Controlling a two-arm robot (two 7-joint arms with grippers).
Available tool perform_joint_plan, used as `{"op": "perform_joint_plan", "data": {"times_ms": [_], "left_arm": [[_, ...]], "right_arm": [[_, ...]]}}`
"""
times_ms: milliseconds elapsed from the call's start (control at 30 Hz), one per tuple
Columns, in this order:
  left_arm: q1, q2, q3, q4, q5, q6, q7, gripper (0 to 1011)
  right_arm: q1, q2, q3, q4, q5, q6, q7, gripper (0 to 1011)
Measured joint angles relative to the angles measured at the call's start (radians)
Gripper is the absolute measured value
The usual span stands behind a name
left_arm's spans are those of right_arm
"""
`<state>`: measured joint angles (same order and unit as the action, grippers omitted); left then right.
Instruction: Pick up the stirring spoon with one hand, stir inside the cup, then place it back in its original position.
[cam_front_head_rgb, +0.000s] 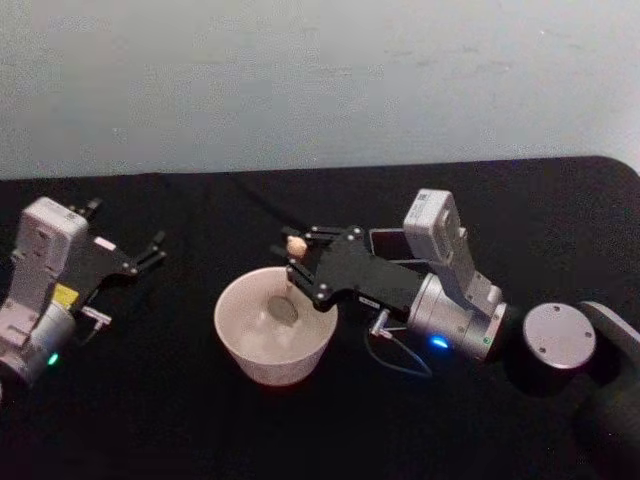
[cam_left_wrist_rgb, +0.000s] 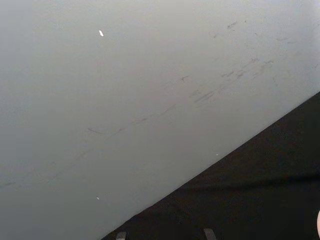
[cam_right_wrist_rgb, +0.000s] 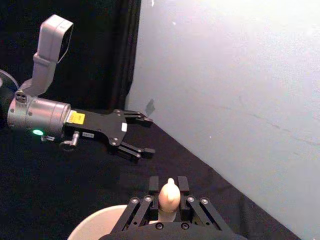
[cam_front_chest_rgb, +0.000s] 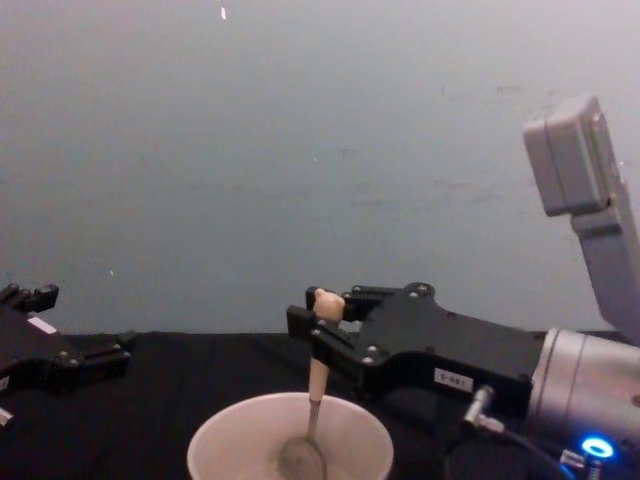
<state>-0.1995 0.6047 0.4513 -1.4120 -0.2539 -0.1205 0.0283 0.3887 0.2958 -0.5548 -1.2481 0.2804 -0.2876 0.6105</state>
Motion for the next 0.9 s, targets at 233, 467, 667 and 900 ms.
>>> {"op": "perform_joint_plan", "data": {"times_ms": [233,467,667,900], "left_arm": [[0.000,0.000,0.000,0.000,0.000,0.000,0.000,1001],[0.000,0.000,0.000,0.000,0.000,0.000,0.000,1001],[0.000,0.000,0.000,0.000,0.000,0.000,0.000,1001],[0.000,0.000,0.000,0.000,0.000,0.000,0.000,1001]], "right_arm": [[-0.012,0.016,0.012,-0.017,-0.006,0.006,-0.004,215],[-0.051,0.060,0.019,-0.077,0.001,0.019,0.015,215],[-0.080,0.085,0.017,-0.126,0.020,0.026,0.038,215],[-0.091,0.083,-0.011,-0.152,0.039,0.033,0.062,215]]}}
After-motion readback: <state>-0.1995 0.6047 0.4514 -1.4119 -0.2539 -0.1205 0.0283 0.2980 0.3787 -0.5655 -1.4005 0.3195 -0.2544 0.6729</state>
